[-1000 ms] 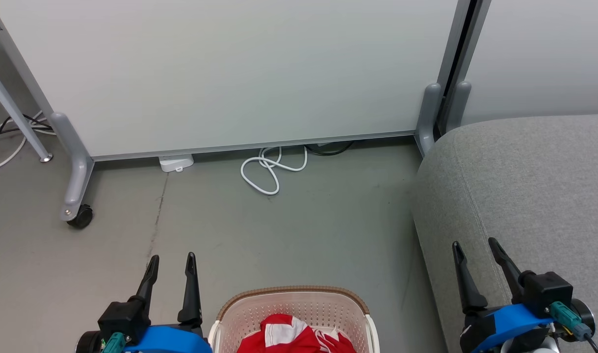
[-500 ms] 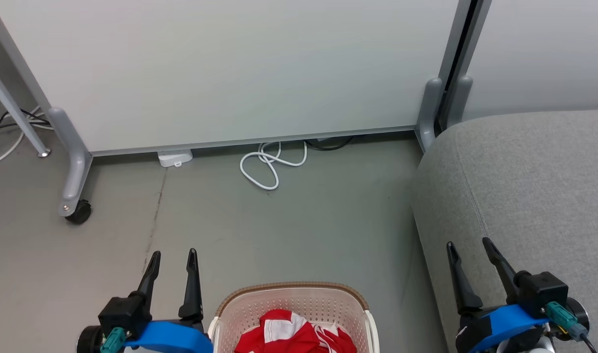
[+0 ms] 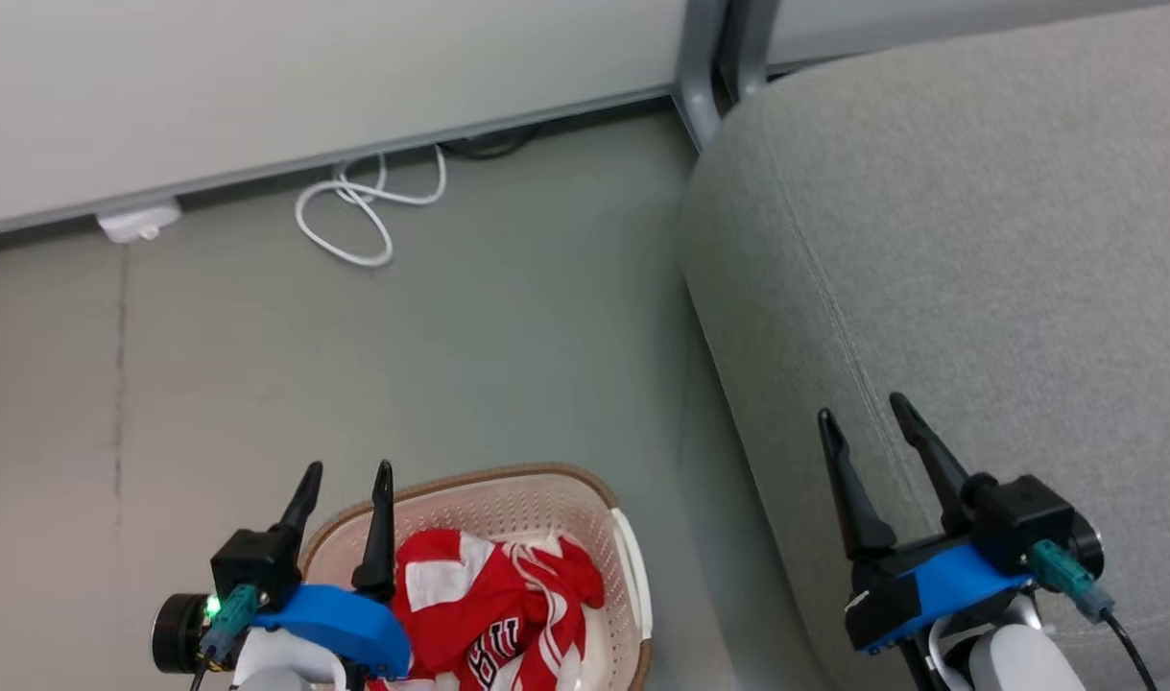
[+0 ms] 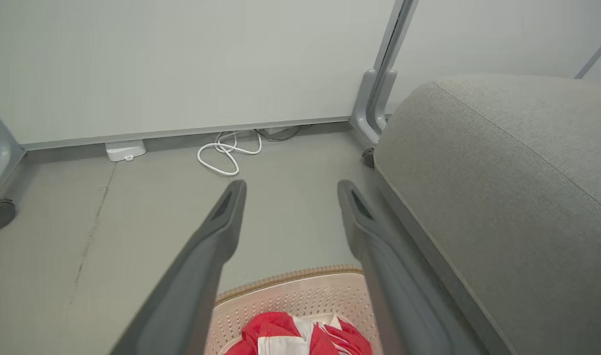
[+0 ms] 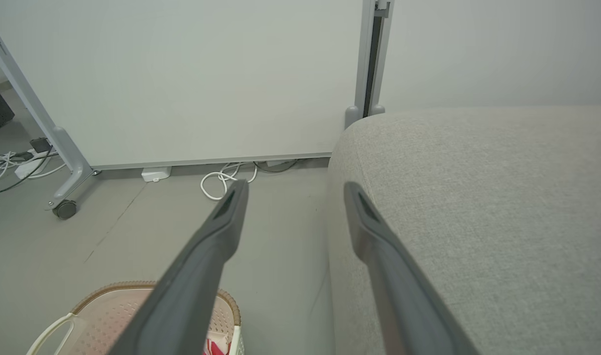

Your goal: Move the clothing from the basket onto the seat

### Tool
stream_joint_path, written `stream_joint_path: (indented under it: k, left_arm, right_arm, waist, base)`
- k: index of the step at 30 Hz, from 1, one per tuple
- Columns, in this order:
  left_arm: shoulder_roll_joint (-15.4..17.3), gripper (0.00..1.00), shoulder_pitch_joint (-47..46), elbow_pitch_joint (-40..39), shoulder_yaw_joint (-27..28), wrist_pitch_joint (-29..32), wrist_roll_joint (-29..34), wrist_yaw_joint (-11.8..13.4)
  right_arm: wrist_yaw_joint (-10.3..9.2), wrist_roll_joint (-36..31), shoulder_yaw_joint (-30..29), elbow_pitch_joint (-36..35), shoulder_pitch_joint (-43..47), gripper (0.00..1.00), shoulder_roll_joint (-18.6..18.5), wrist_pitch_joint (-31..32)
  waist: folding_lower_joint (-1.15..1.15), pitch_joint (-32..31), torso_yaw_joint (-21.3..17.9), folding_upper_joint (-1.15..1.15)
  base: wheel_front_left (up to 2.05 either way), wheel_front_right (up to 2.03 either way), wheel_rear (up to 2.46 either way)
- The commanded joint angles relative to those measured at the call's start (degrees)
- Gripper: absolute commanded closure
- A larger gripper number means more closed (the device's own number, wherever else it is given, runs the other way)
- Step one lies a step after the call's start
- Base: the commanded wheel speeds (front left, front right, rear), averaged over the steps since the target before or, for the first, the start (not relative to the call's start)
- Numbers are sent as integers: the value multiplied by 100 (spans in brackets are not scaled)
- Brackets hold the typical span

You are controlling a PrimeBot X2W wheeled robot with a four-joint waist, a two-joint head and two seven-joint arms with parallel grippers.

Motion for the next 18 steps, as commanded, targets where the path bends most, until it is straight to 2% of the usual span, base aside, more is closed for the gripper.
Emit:
stream_joint_path:
  k: [1, 12, 18]
  left_arm:
    - [44, 0, -116, 104, 5, -16, 23, -23]
    - [462, 0, -1166, 1719, -176, 280, 128, -125]
    - [645, 0, -1618, 2420, -208, 537, 77, -140]
  right_arm:
    - [3, 30, 59, -39, -115, 0, -20, -48]
    - [3, 434, 1095, -96, -871, 0, -18, -293]
    - [2, 684, 1313, -75, -1211, 0, -18, -389]
  waist:
    - [-1, 90, -59, 0]
    - [-1, 1448, -921, 0]
    - [-1, 2040, -1288, 0]
  base:
    - [0, 0, 0]
    - [0, 0, 0]
    - [0, 0, 0]
